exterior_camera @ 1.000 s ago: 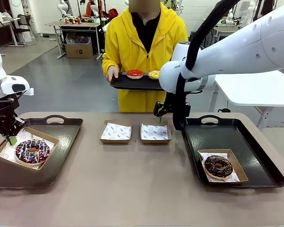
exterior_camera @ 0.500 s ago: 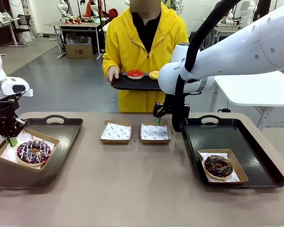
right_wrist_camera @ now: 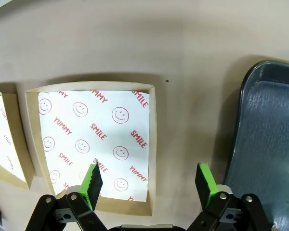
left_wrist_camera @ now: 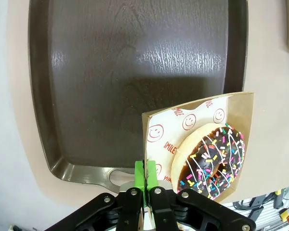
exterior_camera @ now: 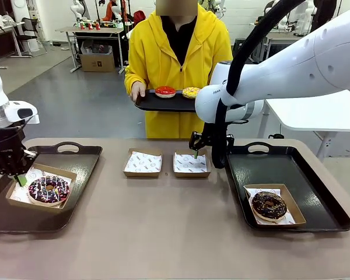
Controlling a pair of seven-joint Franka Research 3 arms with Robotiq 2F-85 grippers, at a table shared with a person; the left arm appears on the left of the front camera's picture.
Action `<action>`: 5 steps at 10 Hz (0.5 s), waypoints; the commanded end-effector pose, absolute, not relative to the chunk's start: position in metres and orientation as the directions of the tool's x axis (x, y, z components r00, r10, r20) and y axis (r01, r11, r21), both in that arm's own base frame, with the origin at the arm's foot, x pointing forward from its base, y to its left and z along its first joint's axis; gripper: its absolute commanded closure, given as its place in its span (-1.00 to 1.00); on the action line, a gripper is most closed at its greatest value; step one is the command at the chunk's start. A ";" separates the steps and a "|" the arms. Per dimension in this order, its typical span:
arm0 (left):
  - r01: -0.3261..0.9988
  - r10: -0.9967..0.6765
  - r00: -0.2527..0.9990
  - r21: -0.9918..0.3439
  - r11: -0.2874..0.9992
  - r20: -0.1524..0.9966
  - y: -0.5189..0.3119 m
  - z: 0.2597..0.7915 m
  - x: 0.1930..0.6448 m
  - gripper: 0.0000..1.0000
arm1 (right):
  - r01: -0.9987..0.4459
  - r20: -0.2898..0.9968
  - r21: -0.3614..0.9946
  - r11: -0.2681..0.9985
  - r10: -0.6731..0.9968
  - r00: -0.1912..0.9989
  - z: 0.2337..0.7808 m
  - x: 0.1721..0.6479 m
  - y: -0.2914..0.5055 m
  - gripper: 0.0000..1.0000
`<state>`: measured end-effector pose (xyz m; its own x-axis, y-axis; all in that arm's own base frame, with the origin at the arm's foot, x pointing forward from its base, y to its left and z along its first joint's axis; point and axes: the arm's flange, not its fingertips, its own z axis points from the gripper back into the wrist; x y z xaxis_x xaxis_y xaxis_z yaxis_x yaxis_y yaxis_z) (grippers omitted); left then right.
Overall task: Individually package the donuts and arrange them on the tray.
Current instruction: Place the picked Paper togo box on the Handle tray while simultaneously picking up another Paper togo box from the table with the other hand.
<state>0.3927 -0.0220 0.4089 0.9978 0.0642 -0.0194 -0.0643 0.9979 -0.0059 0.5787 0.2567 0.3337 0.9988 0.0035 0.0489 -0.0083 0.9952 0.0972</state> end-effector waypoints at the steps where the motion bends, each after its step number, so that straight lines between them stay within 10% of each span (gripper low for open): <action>1: -0.080 0.080 0.997 -0.008 0.997 -0.014 -0.023 0.396 0.397 0.98 | 0.017 0.070 0.075 0.997 -0.022 0.997 0.325 0.577 0.259 -1.00; 5: -0.057 0.056 0.998 -0.014 0.998 -0.042 -0.023 0.376 0.409 0.98 | 0.027 0.057 0.079 0.997 -0.031 0.998 0.318 0.579 0.258 -1.00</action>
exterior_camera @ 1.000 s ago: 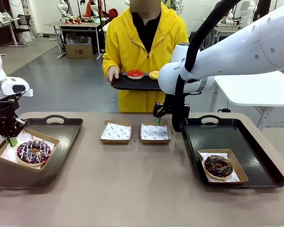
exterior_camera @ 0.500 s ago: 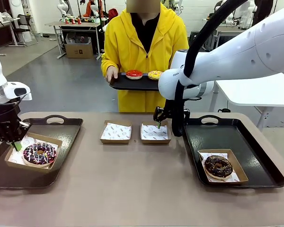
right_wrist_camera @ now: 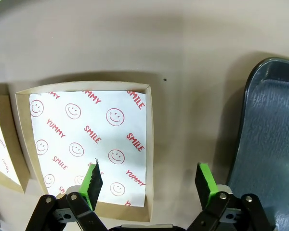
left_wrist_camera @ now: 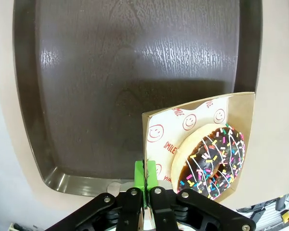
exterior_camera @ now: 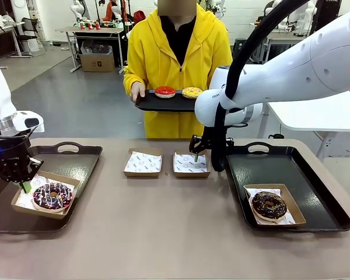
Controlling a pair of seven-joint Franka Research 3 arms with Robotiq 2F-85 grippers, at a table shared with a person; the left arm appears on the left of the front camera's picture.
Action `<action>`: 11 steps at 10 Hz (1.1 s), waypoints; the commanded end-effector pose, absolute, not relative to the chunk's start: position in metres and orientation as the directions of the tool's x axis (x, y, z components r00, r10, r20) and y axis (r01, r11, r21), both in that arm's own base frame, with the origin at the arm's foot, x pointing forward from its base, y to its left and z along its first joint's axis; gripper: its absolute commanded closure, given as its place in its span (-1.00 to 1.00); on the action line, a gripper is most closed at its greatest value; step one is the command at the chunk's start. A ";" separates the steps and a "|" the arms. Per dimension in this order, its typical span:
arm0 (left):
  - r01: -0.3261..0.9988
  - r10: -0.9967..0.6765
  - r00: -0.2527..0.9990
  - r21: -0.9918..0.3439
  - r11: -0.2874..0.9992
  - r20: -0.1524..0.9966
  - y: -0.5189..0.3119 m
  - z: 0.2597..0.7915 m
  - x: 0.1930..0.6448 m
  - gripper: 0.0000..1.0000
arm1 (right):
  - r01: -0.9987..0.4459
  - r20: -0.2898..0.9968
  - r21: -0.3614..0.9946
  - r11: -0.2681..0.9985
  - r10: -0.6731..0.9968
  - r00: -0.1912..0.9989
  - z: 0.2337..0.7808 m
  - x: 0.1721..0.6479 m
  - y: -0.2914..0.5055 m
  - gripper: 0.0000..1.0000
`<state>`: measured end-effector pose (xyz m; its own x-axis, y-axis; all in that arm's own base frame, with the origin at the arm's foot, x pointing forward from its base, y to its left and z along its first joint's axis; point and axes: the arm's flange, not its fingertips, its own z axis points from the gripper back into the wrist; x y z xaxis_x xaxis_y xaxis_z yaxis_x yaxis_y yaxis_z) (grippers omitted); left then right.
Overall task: Individually package the donuts and arrange them on the tray.
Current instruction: Place the picked Paper togo box on the Handle tray while simultaneously picking up another Paper togo box from the table with the other hand.
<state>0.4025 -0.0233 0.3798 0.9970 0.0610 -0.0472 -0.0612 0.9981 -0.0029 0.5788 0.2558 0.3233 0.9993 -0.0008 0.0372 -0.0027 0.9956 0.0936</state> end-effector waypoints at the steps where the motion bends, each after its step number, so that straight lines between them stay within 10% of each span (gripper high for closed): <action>1: -0.058 0.058 0.997 -0.009 0.998 -0.051 -0.023 0.371 0.411 0.98 | 0.029 0.054 0.076 0.997 -0.033 0.998 0.316 0.580 0.258 -1.00; 11: -0.020 0.020 0.998 0.001 1.000 -0.061 -0.023 0.364 0.415 0.98 | 0.035 0.054 0.062 0.997 -0.038 0.998 0.310 0.584 0.262 -1.00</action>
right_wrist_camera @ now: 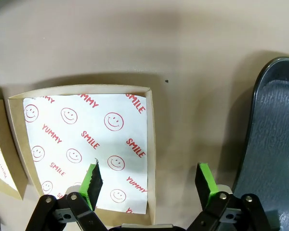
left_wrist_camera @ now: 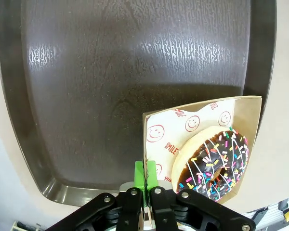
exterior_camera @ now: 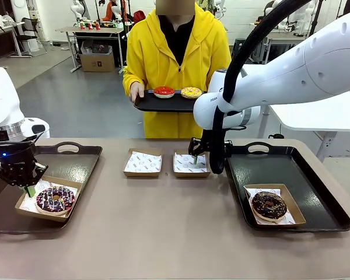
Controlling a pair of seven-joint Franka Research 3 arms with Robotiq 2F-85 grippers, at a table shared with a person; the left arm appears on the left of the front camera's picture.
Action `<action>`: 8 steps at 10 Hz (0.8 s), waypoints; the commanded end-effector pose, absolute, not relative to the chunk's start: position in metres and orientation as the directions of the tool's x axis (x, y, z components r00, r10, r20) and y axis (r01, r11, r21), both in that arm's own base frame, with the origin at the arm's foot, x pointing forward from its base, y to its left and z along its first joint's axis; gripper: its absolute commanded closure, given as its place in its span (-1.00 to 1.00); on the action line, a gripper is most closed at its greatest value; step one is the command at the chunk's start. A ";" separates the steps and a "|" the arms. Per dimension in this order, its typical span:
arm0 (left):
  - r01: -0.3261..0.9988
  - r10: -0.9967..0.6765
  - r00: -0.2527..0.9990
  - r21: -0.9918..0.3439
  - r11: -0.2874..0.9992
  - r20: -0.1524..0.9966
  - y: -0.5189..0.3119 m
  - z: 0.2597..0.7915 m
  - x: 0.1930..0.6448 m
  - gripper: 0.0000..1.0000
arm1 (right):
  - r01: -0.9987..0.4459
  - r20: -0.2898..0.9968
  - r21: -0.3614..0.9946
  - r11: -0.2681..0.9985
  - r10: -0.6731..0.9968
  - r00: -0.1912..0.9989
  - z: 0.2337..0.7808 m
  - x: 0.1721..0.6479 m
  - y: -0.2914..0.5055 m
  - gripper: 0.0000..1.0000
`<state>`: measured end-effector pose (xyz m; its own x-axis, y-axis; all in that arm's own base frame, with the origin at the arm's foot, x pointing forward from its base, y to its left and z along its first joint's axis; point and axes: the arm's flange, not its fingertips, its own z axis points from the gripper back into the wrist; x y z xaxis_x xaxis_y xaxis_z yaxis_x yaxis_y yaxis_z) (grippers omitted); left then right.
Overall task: Individually package the donuts and arrange them on the tray.
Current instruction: Place the picked Paper togo box on the Handle tray while simultaneously picking up another Paper togo box from the table with the other hand.
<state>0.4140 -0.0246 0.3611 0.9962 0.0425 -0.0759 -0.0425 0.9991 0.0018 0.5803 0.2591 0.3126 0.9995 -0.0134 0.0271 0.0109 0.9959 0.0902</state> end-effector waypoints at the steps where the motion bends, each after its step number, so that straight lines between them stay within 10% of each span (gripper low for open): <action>1: -0.016 0.016 0.998 -0.002 1.000 -0.061 -0.023 0.364 0.414 0.98 | 0.033 0.055 0.061 0.998 -0.037 0.998 0.310 0.584 0.263 -1.00; 2: -0.006 0.006 0.998 -0.007 1.000 -0.063 -0.023 0.364 0.414 -0.04 | 0.010 0.054 0.068 0.998 -0.013 0.998 0.311 0.583 0.263 -1.00; 3: -0.002 0.001 0.998 -0.010 1.000 -0.062 -0.022 0.365 0.413 -0.15 | 0.012 0.053 0.065 0.998 -0.016 0.998 0.311 0.584 0.264 0.18; 4: -0.001 0.000 0.998 -0.009 1.000 -0.060 -0.022 0.366 0.413 -1.00 | 0.023 0.053 0.068 0.997 -0.026 0.998 0.312 0.584 0.264 0.18; 5: 0.002 -0.002 0.998 -0.006 1.000 -0.056 -0.021 0.367 0.412 -1.00 | 0.025 0.058 0.068 0.997 -0.029 0.998 0.312 0.584 0.264 1.00; 6: 0.003 -0.003 0.998 -0.006 1.000 -0.056 -0.021 0.367 0.411 -1.00 | 0.026 0.059 0.068 0.997 -0.030 0.998 0.313 0.584 0.265 0.29; 7: 0.003 -0.003 0.998 -0.006 1.000 -0.056 -0.020 0.367 0.411 -0.58 | 0.026 0.058 0.067 0.997 -0.030 0.998 0.313 0.584 0.265 1.00; 8: 0.003 -0.003 0.998 -0.009 1.000 -0.055 -0.020 0.368 0.411 -0.77 | 0.026 0.058 0.067 0.997 -0.030 0.998 0.314 0.584 0.266 1.00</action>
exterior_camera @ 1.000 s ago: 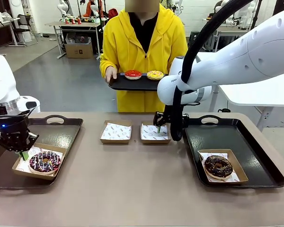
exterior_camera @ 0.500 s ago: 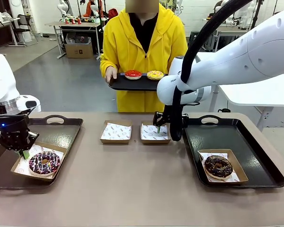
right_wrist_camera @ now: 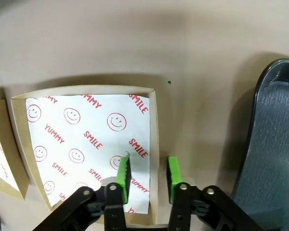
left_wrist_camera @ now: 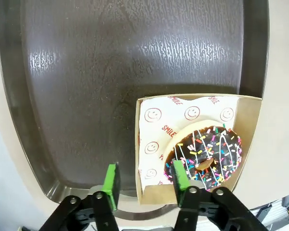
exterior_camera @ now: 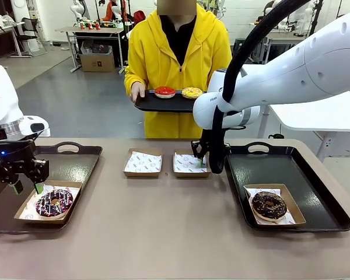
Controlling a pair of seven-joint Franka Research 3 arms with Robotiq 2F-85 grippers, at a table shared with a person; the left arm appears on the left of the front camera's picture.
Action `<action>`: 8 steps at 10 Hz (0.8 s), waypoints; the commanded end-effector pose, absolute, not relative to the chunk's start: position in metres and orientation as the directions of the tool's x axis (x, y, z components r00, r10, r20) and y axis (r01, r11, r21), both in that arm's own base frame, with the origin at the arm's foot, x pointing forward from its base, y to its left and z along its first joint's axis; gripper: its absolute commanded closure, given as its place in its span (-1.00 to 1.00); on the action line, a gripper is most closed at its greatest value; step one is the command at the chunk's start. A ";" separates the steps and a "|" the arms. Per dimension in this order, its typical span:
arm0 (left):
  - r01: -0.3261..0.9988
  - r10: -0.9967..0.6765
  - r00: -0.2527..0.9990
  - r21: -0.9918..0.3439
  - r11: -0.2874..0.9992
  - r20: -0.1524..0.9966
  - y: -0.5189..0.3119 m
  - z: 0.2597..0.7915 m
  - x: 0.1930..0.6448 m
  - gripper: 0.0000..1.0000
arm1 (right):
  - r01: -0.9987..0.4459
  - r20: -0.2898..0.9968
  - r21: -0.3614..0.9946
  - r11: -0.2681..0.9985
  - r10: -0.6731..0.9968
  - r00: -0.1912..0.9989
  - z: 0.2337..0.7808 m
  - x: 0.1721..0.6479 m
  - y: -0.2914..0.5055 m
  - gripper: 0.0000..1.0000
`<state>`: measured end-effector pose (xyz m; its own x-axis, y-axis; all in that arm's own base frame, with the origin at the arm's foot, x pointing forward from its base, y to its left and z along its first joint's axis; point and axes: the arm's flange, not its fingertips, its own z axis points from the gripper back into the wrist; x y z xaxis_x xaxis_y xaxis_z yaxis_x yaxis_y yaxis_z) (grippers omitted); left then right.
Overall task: Individually package the donuts and arrange them on the tray.
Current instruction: Place the picked Paper togo box on the Handle tray while simultaneously picking up another Paper togo box from the table with the other hand.
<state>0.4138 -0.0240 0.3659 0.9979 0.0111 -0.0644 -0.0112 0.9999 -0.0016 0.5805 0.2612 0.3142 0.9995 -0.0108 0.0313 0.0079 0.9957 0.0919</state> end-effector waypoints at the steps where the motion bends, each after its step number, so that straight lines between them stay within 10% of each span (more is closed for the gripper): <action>1: 0.000 -0.001 0.999 -0.012 1.000 -0.054 -0.020 0.369 0.410 -1.00 | 0.026 0.059 0.066 0.997 -0.030 0.998 0.314 0.583 0.266 1.00; 4: -0.001 0.000 0.998 -0.022 1.000 -0.059 -0.019 0.368 0.410 -0.76 | 0.028 0.057 0.066 0.997 -0.032 0.998 0.314 0.583 0.266 1.00; 8: 0.005 -0.008 0.998 -0.056 0.998 -0.062 -0.018 0.370 0.410 -1.00 | 0.036 0.060 0.056 0.998 -0.040 0.997 0.314 0.583 0.266 1.00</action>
